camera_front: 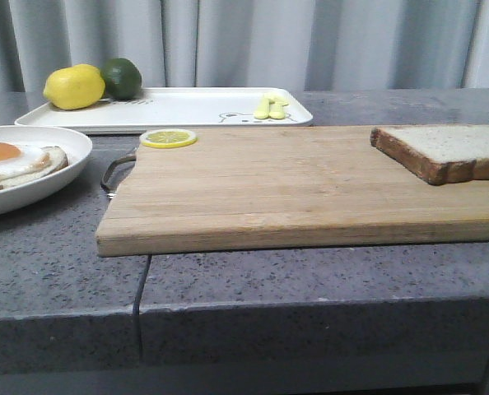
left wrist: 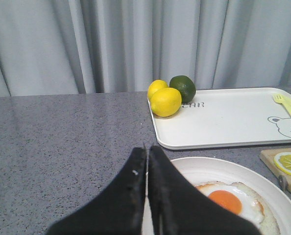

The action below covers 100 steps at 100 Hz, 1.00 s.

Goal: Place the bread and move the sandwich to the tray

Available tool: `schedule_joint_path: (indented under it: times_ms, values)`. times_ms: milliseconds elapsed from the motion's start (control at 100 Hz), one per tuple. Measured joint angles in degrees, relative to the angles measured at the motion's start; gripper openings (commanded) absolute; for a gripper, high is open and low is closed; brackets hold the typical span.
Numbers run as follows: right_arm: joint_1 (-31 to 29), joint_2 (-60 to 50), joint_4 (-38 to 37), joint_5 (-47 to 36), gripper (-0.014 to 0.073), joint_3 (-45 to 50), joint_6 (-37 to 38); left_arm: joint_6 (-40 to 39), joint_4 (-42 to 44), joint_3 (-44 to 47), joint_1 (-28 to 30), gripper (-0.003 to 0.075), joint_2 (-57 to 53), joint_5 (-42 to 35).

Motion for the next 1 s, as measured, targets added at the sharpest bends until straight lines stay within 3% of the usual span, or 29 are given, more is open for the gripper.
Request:
schedule_joint_path:
  times_ms: [100, 180, 580, 1000]
  values:
    - [0.0, 4.6, 1.3, 2.2, 0.0421, -3.4, 0.0, 0.0, 0.0, 0.0, 0.0, -0.0020, 0.0, 0.0]
    - [0.0, 8.4, 2.9, 3.8, 0.0510, -5.8, 0.0, 0.0, 0.0, 0.0, 0.0, -0.0020, 0.0, -0.3]
    - [-1.9, 38.0, 14.1, 19.8, 0.0507, -22.9, 1.0, 0.0, 0.0, 0.0, 0.0, -0.0020, 0.0, -1.8]
    - [-10.9, 58.6, 31.4, 29.0, 0.0507, -38.1, -15.4, 0.0, 0.0, 0.0, 0.0, -0.0020, 0.0, -2.2]
